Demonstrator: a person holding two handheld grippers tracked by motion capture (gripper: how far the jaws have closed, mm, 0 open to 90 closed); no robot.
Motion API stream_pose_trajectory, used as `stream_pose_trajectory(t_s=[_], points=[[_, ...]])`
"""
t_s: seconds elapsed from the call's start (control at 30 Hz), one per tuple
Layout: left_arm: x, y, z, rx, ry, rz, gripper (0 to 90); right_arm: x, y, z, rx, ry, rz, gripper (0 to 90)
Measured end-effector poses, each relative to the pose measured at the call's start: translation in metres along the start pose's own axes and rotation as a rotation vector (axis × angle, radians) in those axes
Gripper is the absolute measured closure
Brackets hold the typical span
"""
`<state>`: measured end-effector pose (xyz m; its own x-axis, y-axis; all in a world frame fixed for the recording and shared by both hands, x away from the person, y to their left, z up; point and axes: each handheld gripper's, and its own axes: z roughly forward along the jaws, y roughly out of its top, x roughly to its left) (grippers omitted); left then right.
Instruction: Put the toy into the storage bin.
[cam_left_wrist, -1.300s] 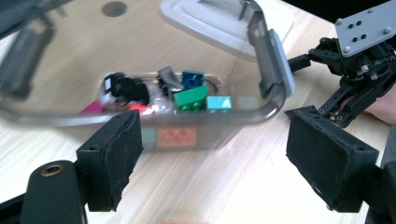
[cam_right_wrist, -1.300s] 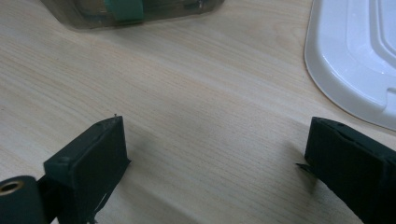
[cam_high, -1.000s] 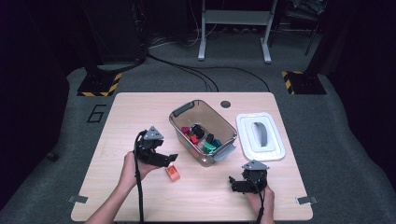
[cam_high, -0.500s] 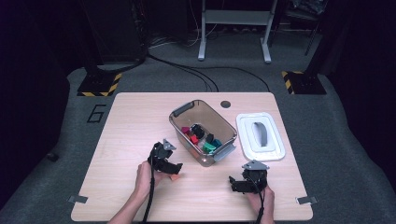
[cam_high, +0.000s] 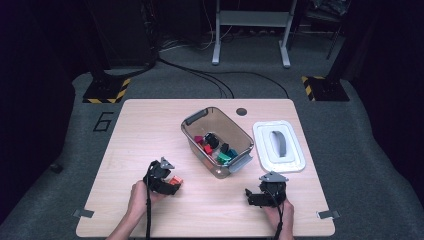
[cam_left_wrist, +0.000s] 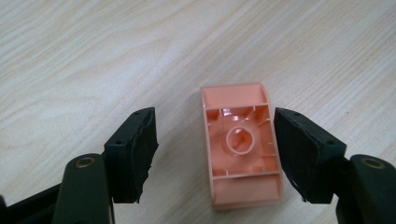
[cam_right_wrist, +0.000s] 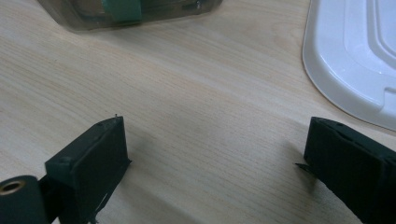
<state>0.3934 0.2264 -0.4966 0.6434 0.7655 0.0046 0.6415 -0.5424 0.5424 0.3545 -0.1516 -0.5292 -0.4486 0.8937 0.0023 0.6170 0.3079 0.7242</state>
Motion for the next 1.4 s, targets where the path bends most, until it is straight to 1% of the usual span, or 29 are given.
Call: stream_pose_trajectory(t_s=[0.03, 0.07, 0.13, 0.2, 0.23, 0.27, 0.3, 0.37, 0.4, 0.43, 0.47, 0.5, 0.53, 0.57, 0.6, 0.63, 0.7, 0.77, 0.9, 0.93, 1.0, 1.03, 1.13, 1.2, 1.23, 1.37, 1.4], points=[[0.000, 0.003, 0.000, 0.001, -0.015, 0.005, 33.2, 0.000, 0.000, 0.000, 0.000, 0.000, 0.001, 5.4], [-0.001, 0.006, 0.001, -0.001, -0.012, 0.005, 34.1, 0.000, 0.000, 0.000, -0.001, 0.001, 0.001, 5.4], [-0.002, 0.011, 0.003, 0.006, -0.014, 0.019, 38.1, 0.000, 0.000, 0.000, 0.000, 0.000, 0.000, 5.5], [-0.004, 0.013, 0.007, 0.020, -0.001, 0.034, 46.3, 0.000, 0.000, 0.000, 0.000, 0.000, 0.002, 5.5], [-0.003, 0.013, 0.009, 0.026, -0.006, 0.034, 48.9, 0.000, 0.000, 0.000, 0.000, -0.001, 0.000, 5.4], [-0.002, 0.013, 0.010, 0.032, -0.006, 0.038, 54.6, 0.000, 0.000, 0.000, 0.000, -0.001, 0.000, 5.4], [-0.002, 0.014, 0.010, 0.033, -0.006, 0.040, 58.2, 0.000, 0.000, 0.000, 0.000, -0.001, 0.000, 5.4], [-0.002, 0.015, 0.008, 0.033, -0.003, 0.041, 58.9, 0.000, 0.000, 0.000, 0.000, -0.002, 0.000, 5.6], [-0.001, 0.016, 0.005, 0.024, -0.006, 0.039, 59.0, 0.000, 0.000, 0.000, 0.000, -0.004, 0.002, 5.6], [0.000, 0.017, 0.001, 0.008, -0.017, 0.035, 59.0, 0.000, 0.000, 0.000, 0.001, -0.004, 0.002, 5.5], [0.002, 0.019, -0.004, -0.009, -0.006, 0.041, 59.0, 0.000, 0.000, 0.000, 0.000, -0.003, 0.003, 5.5], [0.005, 0.021, -0.008, -0.027, -0.013, 0.034, 59.1, 0.000, 0.000, 0.000, 0.000, -0.002, 0.000, 5.5], [0.008, 0.024, -0.012, -0.035, -0.027, 0.024, 59.1, 0.000, 0.000, 0.000, -0.002, -0.002, 0.004, 5.5], [0.011, 0.027, -0.015, -0.054, -0.026, 0.017, 59.1, 0.001, 0.000, 0.000, -0.003, -0.002, 0.008, 5.5], [0.013, 0.031, -0.020, -0.057, -0.027, 0.022, 59.1, 0.000, 0.000, 0.000, -0.003, -0.002, 0.008, 5.5], [0.014, 0.035, -0.024, -0.078, -0.031, 0.013, 59.1, 0.001, 0.000, 0.000, -0.003, -0.003, 0.008, 5.5], [0.014, 0.042, -0.034, -0.103, -0.029, 0.019, 59.1, 0.001, 0.000, 0.000, -0.003, -0.003, 0.008, 5.5], [0.015, 0.050, -0.043, -0.127, -0.032, 0.034, 59.1, 0.000, 0.000, 0.001, -0.005, -0.003, 0.008, 5.3], [0.018, 0.064, -0.059, -0.165, -0.047, 0.032, 59.1, 0.000, 0.001, 0.001, -0.006, -0.003, 0.009, 5.4], [0.017, 0.068, -0.063, -0.177, -0.045, 0.032, 59.1, 0.000, 0.000, 0.001, -0.005, -0.003, 0.008, 5.4], [0.017, 0.077, -0.071, -0.198, -0.039, 0.044, 59.1, 0.000, 0.000, 0.001, -0.006, -0.002, 0.008, 5.4], [0.018, 0.081, -0.075, -0.210, -0.047, 0.041, 59.1, 0.000, 0.000, 0.001, -0.006, -0.003, 0.008, 5.4], [0.017, 0.096, -0.086, -0.237, -0.042, 0.047, 59.0, 0.001, 0.000, 0.000, -0.004, -0.004, 0.011, 5.4], [0.013, 0.107, -0.094, -0.253, -0.036, 0.067, 59.0, 0.000, 0.000, 0.000, 0.000, -0.006, 0.005, 5.4], [0.011, 0.112, -0.097, -0.261, -0.036, 0.071, 59.0, 0.001, 0.000, 0.000, -0.001, -0.006, 0.010, 5.3], [0.004, 0.138, -0.097, -0.260, -0.040, 0.089, 59.0, 0.001, 0.000, 0.000, -0.003, -0.007, 0.013, 5.2], [0.001, 0.144, -0.096, -0.258, -0.043, 0.102, 59.0, 0.001, 0.000, 0.000, -0.003, -0.007, 0.012, 5.2]])
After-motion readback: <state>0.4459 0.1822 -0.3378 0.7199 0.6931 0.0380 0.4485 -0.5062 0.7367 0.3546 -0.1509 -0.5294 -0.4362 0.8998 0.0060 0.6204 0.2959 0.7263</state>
